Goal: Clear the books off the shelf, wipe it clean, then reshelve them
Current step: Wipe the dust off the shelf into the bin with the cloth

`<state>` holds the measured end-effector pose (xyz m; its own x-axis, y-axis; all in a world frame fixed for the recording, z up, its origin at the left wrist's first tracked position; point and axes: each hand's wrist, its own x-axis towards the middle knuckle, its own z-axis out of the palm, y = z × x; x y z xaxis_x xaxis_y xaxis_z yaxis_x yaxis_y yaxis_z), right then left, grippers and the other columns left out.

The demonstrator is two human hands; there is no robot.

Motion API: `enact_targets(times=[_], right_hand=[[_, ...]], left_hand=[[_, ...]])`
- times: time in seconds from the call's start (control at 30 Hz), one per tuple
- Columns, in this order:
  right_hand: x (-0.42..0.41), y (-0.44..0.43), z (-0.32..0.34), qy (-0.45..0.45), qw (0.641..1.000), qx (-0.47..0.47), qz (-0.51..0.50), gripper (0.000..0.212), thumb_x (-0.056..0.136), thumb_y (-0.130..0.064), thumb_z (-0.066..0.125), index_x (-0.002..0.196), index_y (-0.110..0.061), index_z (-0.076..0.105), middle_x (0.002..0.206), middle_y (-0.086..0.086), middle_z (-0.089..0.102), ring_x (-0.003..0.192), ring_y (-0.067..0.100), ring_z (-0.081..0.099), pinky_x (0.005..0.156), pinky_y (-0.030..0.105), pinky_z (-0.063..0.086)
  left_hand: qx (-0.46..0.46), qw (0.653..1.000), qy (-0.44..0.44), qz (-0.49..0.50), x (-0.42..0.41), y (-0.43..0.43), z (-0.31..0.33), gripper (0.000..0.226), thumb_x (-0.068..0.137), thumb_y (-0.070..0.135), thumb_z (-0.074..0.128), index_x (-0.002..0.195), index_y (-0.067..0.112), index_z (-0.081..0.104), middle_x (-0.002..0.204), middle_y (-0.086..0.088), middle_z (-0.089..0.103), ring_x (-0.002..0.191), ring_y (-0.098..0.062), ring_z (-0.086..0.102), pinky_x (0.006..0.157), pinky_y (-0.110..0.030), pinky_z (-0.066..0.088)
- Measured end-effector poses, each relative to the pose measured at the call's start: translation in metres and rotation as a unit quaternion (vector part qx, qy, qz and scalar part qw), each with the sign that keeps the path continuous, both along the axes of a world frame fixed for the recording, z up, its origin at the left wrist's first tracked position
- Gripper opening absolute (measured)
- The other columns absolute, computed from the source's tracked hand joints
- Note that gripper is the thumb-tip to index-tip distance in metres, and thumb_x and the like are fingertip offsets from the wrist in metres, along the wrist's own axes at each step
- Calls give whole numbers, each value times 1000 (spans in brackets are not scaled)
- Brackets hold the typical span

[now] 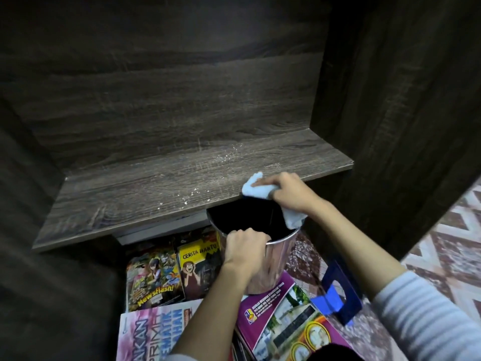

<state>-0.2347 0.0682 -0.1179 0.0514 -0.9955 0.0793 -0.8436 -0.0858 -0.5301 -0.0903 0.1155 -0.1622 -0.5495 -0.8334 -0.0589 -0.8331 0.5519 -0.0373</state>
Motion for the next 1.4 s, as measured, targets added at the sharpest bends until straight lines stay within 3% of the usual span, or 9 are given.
enact_targets(times=[0.07,0.13,0.27,0.43,0.7,0.87,1.13,1.4], right_hand=[[-7,-12,10,-23,997,-34,-64,50,85,0,48,130,-20,58,137,9,54,131,25,45,108,27,28],[-16,-32,10,12,991,-42,-128,49,89,-7,48,138,-14,46,142,15,46,130,35,43,107,37,31],[-16,-67,-5,95,972,71,-203,48,95,-23,39,142,-16,31,150,19,24,135,43,25,108,50,25],[-2,-105,-7,149,957,96,-231,50,96,-24,36,144,-13,28,154,21,13,140,45,7,113,53,13],[2,-163,-5,158,952,109,-240,57,93,-28,47,144,-10,30,154,21,14,140,45,10,113,53,14],[19,-181,-3,168,946,100,-259,55,95,-25,40,143,0,30,153,22,19,139,45,14,112,51,16],[45,-178,-6,153,967,53,-195,44,95,-23,37,136,-7,43,147,18,33,135,40,27,109,45,24],[42,-172,-5,71,988,21,-135,38,91,-26,38,122,-15,59,132,21,51,125,38,43,99,38,37]], left_hand=[[3,1000,3,4,7,-1,-1,38,92,17,51,128,29,54,115,-7,65,109,-30,59,88,-33,44],[6,1000,-2,10,14,-3,-2,40,91,16,52,128,30,54,114,-7,65,109,-30,60,86,-32,44],[18,1000,-6,22,27,-7,-3,38,91,16,53,127,30,54,114,-7,66,108,-30,60,84,-31,44],[16,999,-5,36,35,-12,-6,37,93,18,51,128,31,53,111,-6,66,106,-29,60,83,-31,43],[68,997,-16,37,30,-20,-6,35,91,18,53,125,26,54,111,-6,65,107,-29,59,83,-32,40],[58,997,-12,41,32,-23,-7,38,92,15,48,128,26,53,113,-6,64,107,-28,58,80,-32,35],[76,996,-23,36,34,-19,-5,33,90,16,51,121,24,56,109,-6,65,105,-29,60,74,-30,33],[59,997,-14,45,34,-21,-11,36,91,13,49,124,26,56,110,-6,66,106,-30,60,85,-32,41]])
